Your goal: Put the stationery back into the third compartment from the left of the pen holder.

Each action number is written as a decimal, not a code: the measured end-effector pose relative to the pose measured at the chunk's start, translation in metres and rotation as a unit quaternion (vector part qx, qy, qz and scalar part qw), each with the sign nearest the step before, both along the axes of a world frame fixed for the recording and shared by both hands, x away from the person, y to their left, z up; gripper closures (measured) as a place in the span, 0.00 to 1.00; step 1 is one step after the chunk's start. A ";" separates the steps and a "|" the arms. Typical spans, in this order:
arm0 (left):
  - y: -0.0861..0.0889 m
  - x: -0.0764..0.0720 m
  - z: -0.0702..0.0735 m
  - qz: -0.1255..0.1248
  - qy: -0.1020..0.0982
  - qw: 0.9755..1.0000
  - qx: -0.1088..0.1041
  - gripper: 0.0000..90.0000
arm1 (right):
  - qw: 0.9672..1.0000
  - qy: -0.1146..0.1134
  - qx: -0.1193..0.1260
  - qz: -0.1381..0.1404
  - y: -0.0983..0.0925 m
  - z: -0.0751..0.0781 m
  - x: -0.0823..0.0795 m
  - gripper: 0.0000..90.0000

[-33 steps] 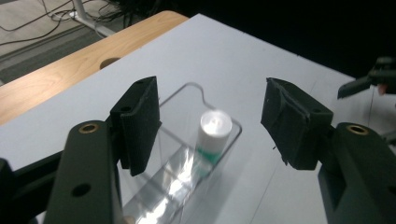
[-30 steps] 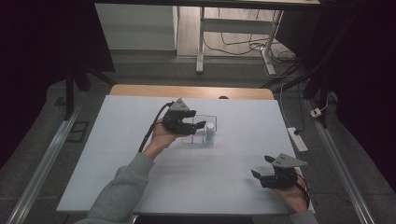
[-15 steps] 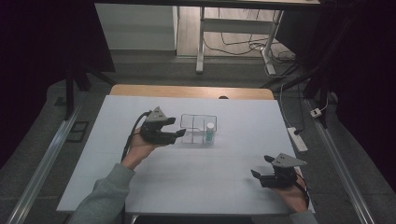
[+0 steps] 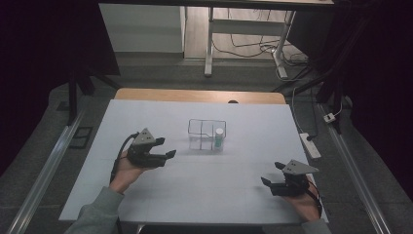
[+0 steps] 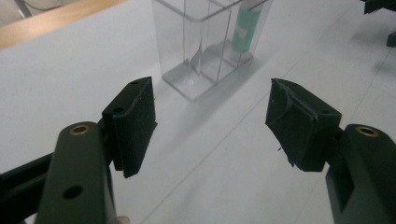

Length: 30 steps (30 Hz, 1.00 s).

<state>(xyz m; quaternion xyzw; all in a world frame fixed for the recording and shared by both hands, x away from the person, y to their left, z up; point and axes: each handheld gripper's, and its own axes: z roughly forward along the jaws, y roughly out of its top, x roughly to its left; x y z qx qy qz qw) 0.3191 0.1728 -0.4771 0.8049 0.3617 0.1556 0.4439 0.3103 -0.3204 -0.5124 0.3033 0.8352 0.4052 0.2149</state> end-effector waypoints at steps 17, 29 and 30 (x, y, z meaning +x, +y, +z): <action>0.049 -0.037 -0.038 0.048 0.027 0.998 0.025 0.34 | 1.000 0.000 0.000 0.001 0.000 0.000 0.000 0.22; 0.050 -0.043 -0.042 0.042 0.026 0.998 0.030 0.33 | 1.000 -0.002 0.003 -0.002 -0.001 0.000 0.001 0.22; 0.050 -0.043 -0.042 0.042 0.026 0.998 0.031 0.33 | 1.000 -0.002 0.003 -0.001 0.000 0.000 0.001 0.22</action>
